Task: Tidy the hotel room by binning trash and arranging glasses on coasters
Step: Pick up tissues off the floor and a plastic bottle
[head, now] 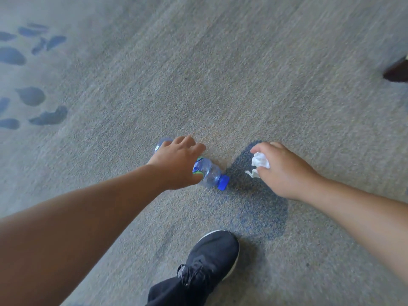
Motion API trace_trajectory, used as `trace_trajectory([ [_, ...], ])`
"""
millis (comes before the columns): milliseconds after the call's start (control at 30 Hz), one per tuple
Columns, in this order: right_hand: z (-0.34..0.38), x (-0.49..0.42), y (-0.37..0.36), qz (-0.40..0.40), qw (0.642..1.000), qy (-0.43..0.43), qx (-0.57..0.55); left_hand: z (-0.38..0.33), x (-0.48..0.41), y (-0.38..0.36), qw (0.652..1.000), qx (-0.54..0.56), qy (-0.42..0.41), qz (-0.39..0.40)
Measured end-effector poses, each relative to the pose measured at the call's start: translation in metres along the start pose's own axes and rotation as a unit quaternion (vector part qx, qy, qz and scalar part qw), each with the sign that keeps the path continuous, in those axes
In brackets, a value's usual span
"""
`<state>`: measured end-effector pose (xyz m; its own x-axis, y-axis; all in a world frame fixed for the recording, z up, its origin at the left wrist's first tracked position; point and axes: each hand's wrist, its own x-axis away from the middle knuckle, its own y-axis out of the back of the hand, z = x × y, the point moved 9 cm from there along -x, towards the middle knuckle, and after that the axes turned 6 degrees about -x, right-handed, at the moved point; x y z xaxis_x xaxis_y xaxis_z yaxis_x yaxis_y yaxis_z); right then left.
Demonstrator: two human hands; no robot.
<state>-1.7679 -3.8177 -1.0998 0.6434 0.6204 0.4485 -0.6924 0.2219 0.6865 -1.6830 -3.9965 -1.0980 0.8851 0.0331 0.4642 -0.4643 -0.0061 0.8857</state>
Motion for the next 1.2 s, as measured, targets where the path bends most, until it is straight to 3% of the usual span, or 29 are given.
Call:
trace_trajectory([
  [133, -0.003, 0.0, -0.005, 0.005, 1.0, -0.006, 0.006, 0.005, -0.002, -0.028, 0.996, -0.083, -0.039, 0.016],
  [500, -0.013, -0.005, -0.009, 0.007, 1.0, -0.03, 0.004, 0.005, -0.027, -0.061, 0.99, -0.127, -0.036, 0.04],
  [800, -0.014, 0.004, 0.029, -0.034, 0.999, -0.028, -0.015, 0.001, -0.028, -0.012, 0.999, 0.001, -0.022, -0.024],
  [1200, -0.018, 0.068, 0.156, -0.185, 0.979, -0.054, -0.06, -0.08, -0.027, 0.134, 0.98, 0.143, -0.064, -0.12],
])
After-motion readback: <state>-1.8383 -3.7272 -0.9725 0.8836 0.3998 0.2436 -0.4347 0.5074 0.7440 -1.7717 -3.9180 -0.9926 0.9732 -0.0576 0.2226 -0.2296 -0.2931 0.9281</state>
